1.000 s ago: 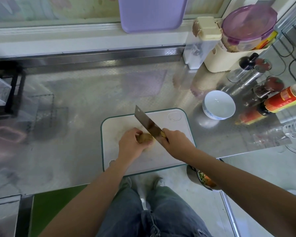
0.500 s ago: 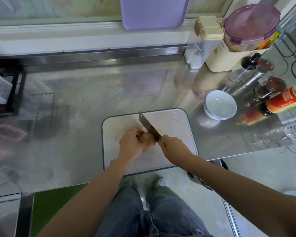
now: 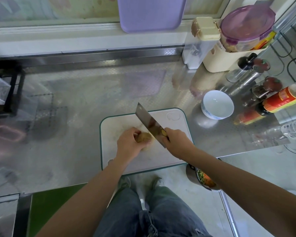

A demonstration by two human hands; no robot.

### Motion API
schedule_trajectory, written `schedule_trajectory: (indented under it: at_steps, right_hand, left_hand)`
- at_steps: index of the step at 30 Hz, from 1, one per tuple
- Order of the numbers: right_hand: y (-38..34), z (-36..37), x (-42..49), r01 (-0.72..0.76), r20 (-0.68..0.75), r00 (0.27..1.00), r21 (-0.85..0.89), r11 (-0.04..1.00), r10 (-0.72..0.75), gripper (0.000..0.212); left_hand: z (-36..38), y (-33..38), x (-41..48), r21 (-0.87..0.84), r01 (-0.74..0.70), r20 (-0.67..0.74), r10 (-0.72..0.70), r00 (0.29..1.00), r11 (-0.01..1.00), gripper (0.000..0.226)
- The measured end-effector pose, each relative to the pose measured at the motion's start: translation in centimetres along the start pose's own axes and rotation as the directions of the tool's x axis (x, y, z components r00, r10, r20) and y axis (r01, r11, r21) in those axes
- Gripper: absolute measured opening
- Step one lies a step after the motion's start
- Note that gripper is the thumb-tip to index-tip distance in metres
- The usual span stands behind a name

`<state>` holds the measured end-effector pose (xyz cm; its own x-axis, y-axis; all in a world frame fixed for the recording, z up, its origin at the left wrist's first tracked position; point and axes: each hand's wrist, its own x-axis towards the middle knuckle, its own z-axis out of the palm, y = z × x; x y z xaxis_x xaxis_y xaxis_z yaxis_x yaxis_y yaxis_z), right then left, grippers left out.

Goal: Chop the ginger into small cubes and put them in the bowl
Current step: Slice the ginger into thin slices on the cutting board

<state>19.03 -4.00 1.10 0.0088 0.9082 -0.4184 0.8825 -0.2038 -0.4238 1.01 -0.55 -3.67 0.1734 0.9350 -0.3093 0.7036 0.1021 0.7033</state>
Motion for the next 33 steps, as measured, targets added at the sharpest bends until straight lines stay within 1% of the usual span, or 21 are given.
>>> schedule_trajectory:
  at_steps: [3,7,11,14,18,22,24,28,31,33]
  right_hand:
    - [-0.2,-0.3,-0.5,0.005,0.038,0.999,-0.038,0.999,-0.003,0.025]
    - [-0.2,-0.4,-0.9,-0.007,0.086,0.996,-0.047,0.999,0.011,0.028]
    - [0.0,-0.1,-1.1,-0.036,0.098,0.994,-0.059,0.998,0.042,0.033]
    - [-0.3,1.0,-0.9,-0.081,0.109,0.990,-0.055,0.995,0.087,0.031]
    - [-0.9,2.9,0.2,-0.127,0.105,0.986,-0.023,0.992,0.128,0.020]
    - [-0.8,4.3,0.5,-0.156,0.097,0.983,0.019,0.988,0.153,0.025]
    - [-0.4,4.1,0.4,-0.140,0.077,0.988,0.046,0.989,0.137,0.028]
    - [-0.1,2.1,0.3,-0.082,0.027,0.996,0.080,0.993,0.080,0.024]
    - [-0.3,0.7,0.1,-0.041,0.006,0.999,0.060,0.997,0.041,0.024]
    - [-0.3,0.1,-0.1,-0.032,0.010,0.999,0.025,0.999,0.032,0.029]
  left_hand:
    - [0.0,-0.1,0.1,-0.003,0.002,0.002,-0.002,1.000,1.000,0.046]
    - [0.0,0.0,0.0,-0.009,0.006,0.000,-0.006,1.000,1.000,0.046]
    - [0.0,0.1,0.0,-0.018,0.013,-0.005,-0.013,1.000,1.000,0.045]
    - [0.0,0.2,0.1,-0.001,0.019,0.003,-0.019,1.000,1.000,0.045]
    - [0.1,0.2,0.1,-0.008,0.033,-0.005,-0.033,0.999,0.999,0.048]
    - [0.2,0.0,0.1,-0.004,0.031,0.004,-0.031,1.000,1.000,0.050]
    - [0.2,-0.3,0.0,-0.008,0.028,0.007,-0.028,1.000,1.000,0.051]
    - [0.1,-0.5,-0.2,-0.036,0.009,0.034,-0.008,0.999,0.999,0.053]
    - [0.0,-0.6,0.0,-0.026,0.003,0.034,-0.002,0.999,1.000,0.052]
    - [0.0,-0.7,0.1,-0.010,0.007,0.039,-0.006,0.999,1.000,0.052]
